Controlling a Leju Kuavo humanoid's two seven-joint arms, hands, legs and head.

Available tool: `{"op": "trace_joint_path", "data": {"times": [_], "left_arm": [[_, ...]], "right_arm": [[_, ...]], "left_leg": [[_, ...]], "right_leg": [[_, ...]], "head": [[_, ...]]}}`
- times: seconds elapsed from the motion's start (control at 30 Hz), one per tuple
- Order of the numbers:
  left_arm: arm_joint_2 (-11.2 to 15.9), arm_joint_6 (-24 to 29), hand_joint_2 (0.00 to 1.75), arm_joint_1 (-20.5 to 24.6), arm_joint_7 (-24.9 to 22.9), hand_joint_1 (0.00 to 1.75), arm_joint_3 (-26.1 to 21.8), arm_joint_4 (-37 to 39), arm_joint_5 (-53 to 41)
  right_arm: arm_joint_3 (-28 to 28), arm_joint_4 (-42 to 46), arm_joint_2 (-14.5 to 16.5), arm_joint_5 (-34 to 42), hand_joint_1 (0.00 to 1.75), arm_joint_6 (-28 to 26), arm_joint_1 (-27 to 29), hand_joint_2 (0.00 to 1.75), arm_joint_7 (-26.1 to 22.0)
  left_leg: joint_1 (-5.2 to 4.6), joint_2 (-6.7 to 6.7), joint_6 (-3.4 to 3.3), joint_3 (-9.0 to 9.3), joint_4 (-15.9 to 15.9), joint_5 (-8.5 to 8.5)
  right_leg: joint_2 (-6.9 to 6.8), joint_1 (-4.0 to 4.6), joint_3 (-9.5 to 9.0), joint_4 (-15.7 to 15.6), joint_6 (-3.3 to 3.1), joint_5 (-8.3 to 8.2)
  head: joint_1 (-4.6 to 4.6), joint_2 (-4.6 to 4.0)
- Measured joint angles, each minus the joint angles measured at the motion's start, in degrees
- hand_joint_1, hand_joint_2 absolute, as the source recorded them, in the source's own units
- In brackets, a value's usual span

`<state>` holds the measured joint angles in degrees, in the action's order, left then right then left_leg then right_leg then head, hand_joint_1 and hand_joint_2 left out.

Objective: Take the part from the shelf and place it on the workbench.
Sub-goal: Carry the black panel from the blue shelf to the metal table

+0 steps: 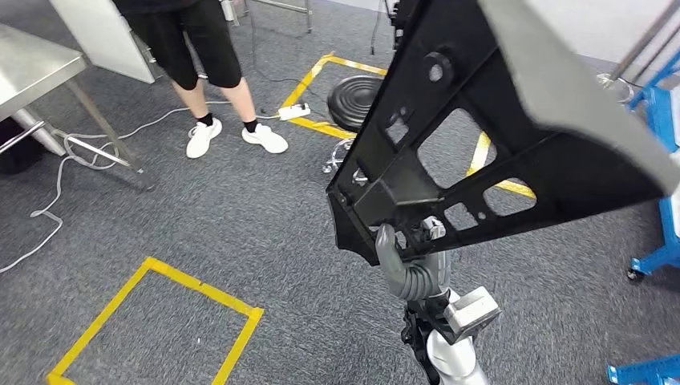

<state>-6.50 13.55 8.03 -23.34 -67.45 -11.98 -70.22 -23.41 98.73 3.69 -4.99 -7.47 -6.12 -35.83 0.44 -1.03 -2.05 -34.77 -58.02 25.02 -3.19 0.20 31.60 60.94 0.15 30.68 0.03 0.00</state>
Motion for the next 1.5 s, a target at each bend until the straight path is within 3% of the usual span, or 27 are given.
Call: {"op": "trace_joint_path", "data": {"times": [0.1,0.13,0.17,0.2,0.27,0.33,0.4,0.43,0.5,0.57,0.63,0.67,0.7,0.73,0.8,0.87,0.93,1.0,1.1,1.17,1.2,1.23,1.3,1.33,1.37,1.43,1.5], "left_arm": [[0.01,0.01,1.75,0.06,0.0,0.0,0.02,0.0,-0.01],[0.01,0.01,1.75,0.06,-0.01,0.0,0.02,0.0,-0.01],[0.01,0.01,1.75,0.04,-0.01,0.0,0.01,0.0,-0.01],[0.0,0.01,1.75,0.03,-0.01,0.0,0.01,0.0,-0.01],[-0.01,0.01,1.75,0.02,-0.01,0.0,0.0,0.0,-0.01],[0.04,0.01,1.75,0.01,-0.01,0.0,0.01,0.0,-0.05],[0.15,0.01,1.75,-0.05,-0.01,0.0,0.02,0.0,-0.2],[0.21,0.02,1.75,-0.08,-0.01,0.0,0.02,0.0,-0.29],[0.32,0.07,1.75,-0.07,-0.01,0.0,0.05,0.0,-0.43],[0.38,0.13,1.75,0.03,-0.01,0.0,0.15,0.0,-0.52],[0.42,0.16,1.75,0.06,-0.01,0.0,0.36,0.0,-0.57],[0.42,0.16,1.75,0.03,-0.01,0.0,0.46,0.0,-0.61],[0.42,0.17,1.75,0.0,-0.01,0.0,0.55,0.0,-0.69],[0.43,0.17,1.75,-0.03,-0.01,0.0,0.63,0.0,-0.83],[0.46,0.18,1.75,0.0,-0.01,0.0,0.78,0.0,-1.14],[0.49,0.18,1.75,0.04,-0.01,0.0,0.93,0.0,-1.39],[0.59,0.19,1.75,0.0,-0.01,0.0,1.0,-0.01,-1.51],[0.69,0.2,1.75,-0.03,-0.01,0.0,1.01,-0.01,-1.52],[0.7,0.2,1.75,0.02,-0.01,0.0,1.06,0.0,-1.51],[0.69,0.21,1.75,-0.03,-0.01,0.0,1.08,0.0,-1.39],[0.68,0.21,1.75,-0.07,-0.01,0.0,1.08,0.0,-1.29],[0.64,0.22,1.75,-0.1,-0.01,0.0,1.07,0.0,-1.18],[0.54,0.28,1.75,-0.11,-0.01,0.0,1.05,0.0,-0.94],[0.48,0.33,1.75,-0.11,-0.01,0.0,1.04,0.0,-0.8],[0.44,0.4,1.75,-0.14,-0.01,0.0,1.04,0.0,-0.68],[0.4,0.57,1.75,-0.31,-0.01,0.0,1.02,0.0,-0.57],[0.36,0.7,1.75,-0.48,-0.01,0.0,1.02,0.0,-0.57]], "right_arm": [[0.15,-0.09,-0.09,0.11,1.75,0.0,0.03,1.75,-0.16],[0.19,-0.14,-0.12,0.11,1.75,0.0,0.11,1.75,-0.15],[0.22,-0.18,-0.13,0.11,1.75,0.0,0.17,1.75,-0.15],[0.26,-0.2,-0.14,0.11,1.75,0.0,0.2,1.75,-0.15],[0.35,-0.2,-0.14,0.12,1.75,-0.01,0.18,1.75,-0.15],[0.43,-0.16,-0.07,0.13,1.75,-0.01,0.2,1.75,-0.17],[0.49,-0.05,0.11,0.14,1.75,-0.01,0.24,1.75,-0.14],[0.54,0.06,0.28,0.15,1.75,0.01,0.21,1.75,-0.06],[0.66,0.34,0.78,0.19,1.75,0.2,0.08,1.75,0.2],[0.75,0.49,1.16,0.2,1.75,0.4,-0.01,1.75,0.47],[0.77,0.5,1.25,0.21,1.75,0.47,0.0,1.75,0.68],[0.77,0.5,1.25,0.23,1.75,0.51,0.01,1.75,0.74],[0.77,0.5,1.25,0.27,1.75,0.54,0.02,1.75,0.75],[0.77,0.5,1.25,0.32,1.75,0.57,0.03,1.75,0.7],[0.81,0.5,1.25,0.48,1.75,0.59,0.13,1.75,0.39],[0.93,0.5,1.23,0.64,1.75,0.59,0.44,1.75,-0.04],[1.04,0.52,1.27,0.73,1.75,0.59,0.85,1.75,-0.3],[1.13,0.58,1.35,0.73,1.75,0.59,1.05,1.75,-0.42],[1.39,0.64,1.29,0.65,1.75,0.62,1.44,1.75,-0.51],[1.5,0.54,1.18,0.54,1.75,0.81,1.89,1.75,-0.44],[1.51,0.49,1.15,0.49,1.75,0.96,2.03,1.75,-0.4],[1.51,0.46,1.13,0.46,1.75,1.11,2.05,1.75,-0.38],[1.51,0.4,1.14,0.44,1.75,1.32,1.97,1.75,-0.34],[1.52,0.35,1.15,0.44,1.75,1.39,1.91,1.75,-0.32],[1.52,0.29,1.19,0.44,1.75,1.43,1.86,1.75,-0.29],[1.55,0.19,1.31,0.43,1.75,1.52,1.7,1.75,-0.24],[1.59,0.14,1.55,0.45,1.75,1.64,1.39,1.75,-0.21]], "left_leg": [[0.21,1.66,-0.44,0.26,0.2,-0.08],[0.21,2.34,-0.44,0.27,0.18,-0.07],[0.23,3.07,-0.4,0.32,0.15,-0.04],[0.27,3.83,-0.32,0.43,0.12,0.0],[0.37,5.28,0.08,0.65,0.01,0.15],[0.31,6.42,0.83,0.6,-0.15,0.38],[0.46,7.16,1.62,0.34,-0.16,0.38],[0.68,7.04,1.91,0.21,-0.23,0.39],[0.85,4.95,2.42,-0.67,-2.25,1.69],[0.8,2.24,2.76,-3.61,-8.61,5.07],[0.84,1.5,2.92,-7.25,-15.65,7.78],[0.84,1.39,2.9,-8.03,-16.91,7.76],[0.83,1.25,2.8,-7.62,-15.86,6.68],[0.78,0.72,2.6,-6.0,-12.57,4.78],[0.35,-2.03,2.0,-1.88,-4.64,1.67],[-0.21,-3.58,1.47,-0.12,-1.15,0.96],[-0.35,-2.37,1.0,0.01,-0.83,0.92],[-0.1,-1.22,0.47,0.66,-0.11,0.57],[0.16,0.63,-0.04,1.05,0.26,0.22],[0.17,2.2,-0.08,1.03,0.23,0.22],[0.19,3.02,-0.06,1.06,0.21,0.24],[0.22,3.84,0.01,1.13,0.17,0.27],[0.2,5.34,0.45,1.18,-0.01,0.45],[0.14,5.92,0.79,1.11,-0.14,0.56],[0.13,6.34,1.16,0.95,-0.2,0.62],[0.39,6.95,1.84,0.63,-0.16,0.59],[0.7,5.74,2.36,0.16,-1.15,1.25]], "right_leg": [[2.61,-0.39,5.54,10.88,-0.17,4.27],[2.74,-0.55,7.14,13.52,0.04,4.92],[2.8,-0.74,7.69,13.99,0.49,4.54],[2.92,-0.98,7.1,12.13,1.1,3.24],[4.3,-1.6,3.8,4.3,2.27,-0.46],[5.64,-1.86,1.34,-1.05,2.15,-2.62],[5.43,-1.57,0.86,-1.91,1.12,-3.04],[5.08,-1.55,0.85,-1.98,0.66,-3.17],[4.26,-1.61,0.69,-2.14,-0.16,-3.31],[3.32,-1.41,0.59,-2.2,-0.76,-3.2],[2.16,-1.07,0.57,-2.19,-1.07,-3.04],[1.56,-0.94,0.54,-2.19,-1.18,-2.95],[0.98,-0.85,0.46,-2.19,-1.28,-2.86],[0.42,-0.76,0.34,-2.19,-1.32,-2.74],[-0.53,-0.39,0.09,-2.18,-1.14,-2.44],[-1.33,-0.04,-0.08,-2.19,-0.7,-2.13],[-2.22,0.03,-0.3,-2.28,-0.21,-1.85],[-1.32,-0.03,-0.17,-1.13,0.23,-1.01],[2.13,-0.43,4.16,8.02,0.1,2.79],[2.65,-0.71,7.48,13.5,0.42,4.04],[2.73,-0.87,7.77,13.28,0.9,3.31],[2.94,-1.09,6.86,10.68,1.51,1.74],[4.54,-1.62,3.63,2.81,2.45,-1.8],[5.22,-1.81,2.38,-0.02,2.44,-2.93],[5.69,-1.83,1.74,-1.48,2.13,-3.44],[5.14,-1.64,1.47,-1.85,1.09,-3.67],[4.38,-1.64,1.33,-2.0,0.19,-3.82]], "head": [[0.33,0.0],[0.35,0.0],[0.35,0.0],[0.35,0.0],[0.4,0.0],[0.38,0.0],[0.3,0.0],[0.25,0.0],[0.05,0.0],[-0.25,0.0],[-0.34,0.0],[-0.35,0.0],[-0.36,0.0],[-0.36,0.0],[-0.34,0.0],[-0.3,0.0],[-0.29,0.0],[-0.19,0.0],[0.13,0.0],[0.19,0.0],[0.2,0.0],[0.21,0.0],[0.25,0.0],[0.25,0.0],[0.22,0.0],[0.11,0.0],[-0.04,0.0]]}}
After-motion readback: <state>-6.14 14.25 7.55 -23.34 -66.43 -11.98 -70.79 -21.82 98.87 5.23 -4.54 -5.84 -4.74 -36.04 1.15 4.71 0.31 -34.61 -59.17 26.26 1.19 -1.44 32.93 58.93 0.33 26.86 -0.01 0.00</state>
